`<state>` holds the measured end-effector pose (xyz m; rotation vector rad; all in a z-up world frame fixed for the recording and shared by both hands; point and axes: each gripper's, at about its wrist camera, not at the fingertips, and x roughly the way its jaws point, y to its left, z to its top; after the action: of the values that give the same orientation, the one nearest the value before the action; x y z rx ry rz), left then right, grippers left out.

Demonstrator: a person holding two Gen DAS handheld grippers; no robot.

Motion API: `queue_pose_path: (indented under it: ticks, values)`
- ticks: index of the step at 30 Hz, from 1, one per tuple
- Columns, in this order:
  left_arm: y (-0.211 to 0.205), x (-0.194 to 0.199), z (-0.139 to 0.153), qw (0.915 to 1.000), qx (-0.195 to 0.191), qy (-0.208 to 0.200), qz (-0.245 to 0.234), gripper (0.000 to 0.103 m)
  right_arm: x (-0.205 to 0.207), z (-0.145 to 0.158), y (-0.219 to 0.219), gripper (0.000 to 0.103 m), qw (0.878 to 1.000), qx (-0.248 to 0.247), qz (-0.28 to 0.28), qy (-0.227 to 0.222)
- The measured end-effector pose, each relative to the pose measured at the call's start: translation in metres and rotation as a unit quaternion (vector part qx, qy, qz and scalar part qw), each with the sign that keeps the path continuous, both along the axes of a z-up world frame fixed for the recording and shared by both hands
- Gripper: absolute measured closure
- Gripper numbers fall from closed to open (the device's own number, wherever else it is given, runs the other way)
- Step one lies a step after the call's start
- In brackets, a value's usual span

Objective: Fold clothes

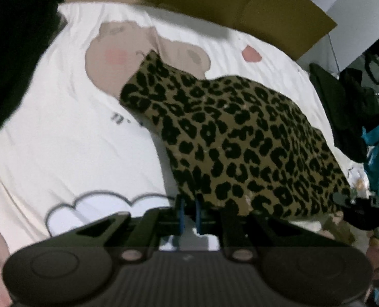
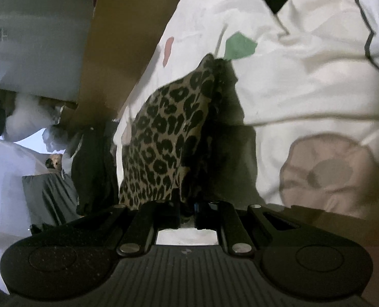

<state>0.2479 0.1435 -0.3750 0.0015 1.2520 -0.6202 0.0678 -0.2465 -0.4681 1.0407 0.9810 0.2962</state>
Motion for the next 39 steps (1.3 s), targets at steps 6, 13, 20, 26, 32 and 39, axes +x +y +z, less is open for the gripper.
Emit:
queue_pose_path:
  ticks: [6,13,20,26,32,39]
  values:
    - [-0.013,-0.005,-0.008,0.9992,-0.007,0.037,-0.013,0.095,0.006,0.006,-0.011,0.096,1.0,-0.02,-0.018,-0.009]
    - [-0.027,-0.011,-0.016,0.9973,-0.016,0.068,-0.021,0.094,0.026,0.015,-0.016,0.096,0.998,-0.044,-0.029,-0.023]
    - [-0.045,-0.029,-0.019,0.9938,-0.035,0.091,-0.053,0.094,0.053,0.026,-0.028,0.096,0.996,-0.071,-0.035,-0.042]
    - [-0.054,-0.039,-0.023,0.99,-0.058,0.112,-0.063,0.095,0.075,0.035,-0.04,0.096,0.993,-0.094,-0.04,-0.057]
    - [-0.066,-0.053,-0.027,0.9875,-0.072,0.118,-0.077,0.095,0.091,0.038,-0.048,0.096,0.991,-0.109,-0.051,-0.061]
    - [-0.088,-0.067,-0.031,0.9849,-0.074,0.126,-0.094,0.095,0.107,0.04,-0.056,0.097,0.988,-0.123,-0.064,-0.063]
